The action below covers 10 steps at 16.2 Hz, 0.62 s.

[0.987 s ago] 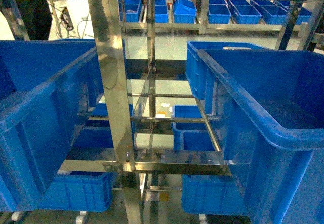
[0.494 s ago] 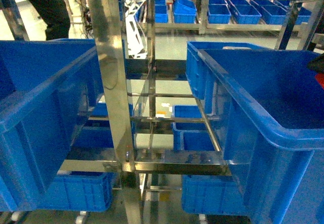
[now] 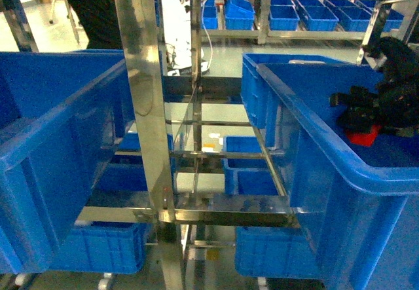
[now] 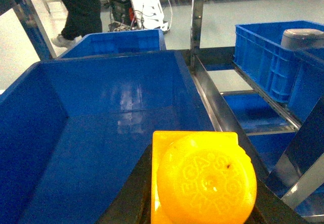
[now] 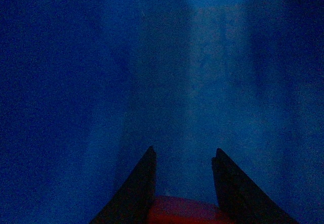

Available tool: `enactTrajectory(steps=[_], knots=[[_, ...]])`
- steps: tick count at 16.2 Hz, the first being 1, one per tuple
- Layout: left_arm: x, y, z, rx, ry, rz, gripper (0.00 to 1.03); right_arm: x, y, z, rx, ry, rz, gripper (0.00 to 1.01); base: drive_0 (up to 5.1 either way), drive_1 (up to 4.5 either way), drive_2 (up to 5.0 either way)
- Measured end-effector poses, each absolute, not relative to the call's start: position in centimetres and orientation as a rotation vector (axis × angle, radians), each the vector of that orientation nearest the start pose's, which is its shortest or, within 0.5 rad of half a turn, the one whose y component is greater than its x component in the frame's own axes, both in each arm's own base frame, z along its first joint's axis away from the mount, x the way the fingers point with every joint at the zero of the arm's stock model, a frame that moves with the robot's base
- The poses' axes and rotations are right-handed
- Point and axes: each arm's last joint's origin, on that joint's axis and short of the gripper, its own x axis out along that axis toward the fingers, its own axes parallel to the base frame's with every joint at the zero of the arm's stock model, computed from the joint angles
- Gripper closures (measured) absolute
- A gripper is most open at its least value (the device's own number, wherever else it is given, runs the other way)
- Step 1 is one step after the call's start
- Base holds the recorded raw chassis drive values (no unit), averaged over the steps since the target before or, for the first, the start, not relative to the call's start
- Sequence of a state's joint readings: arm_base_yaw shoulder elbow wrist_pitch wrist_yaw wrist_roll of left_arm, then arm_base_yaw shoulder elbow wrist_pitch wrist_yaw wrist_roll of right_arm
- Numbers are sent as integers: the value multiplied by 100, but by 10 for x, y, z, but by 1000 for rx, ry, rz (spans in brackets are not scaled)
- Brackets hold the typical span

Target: Sort and place red and yellow blocks in left bins

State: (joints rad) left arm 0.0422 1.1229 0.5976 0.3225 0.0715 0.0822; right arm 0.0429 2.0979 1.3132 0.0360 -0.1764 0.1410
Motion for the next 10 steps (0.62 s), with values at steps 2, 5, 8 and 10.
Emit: enactTrajectory(steps=[2,5,8,10], knots=[[242,8,251,70,201,-37,76,444,19,120,198,783,141,54,0,0,0],[242,8,251,70,201,-38,76,429,13,148,229,677,130,22,0,0,0],[242,8,251,70,201,-38,76,389,14,203,223,518,205,1,0,0,0],[242,8,251,70,201,-38,76,332,11,220,192,501,295,3,0,0,0]])
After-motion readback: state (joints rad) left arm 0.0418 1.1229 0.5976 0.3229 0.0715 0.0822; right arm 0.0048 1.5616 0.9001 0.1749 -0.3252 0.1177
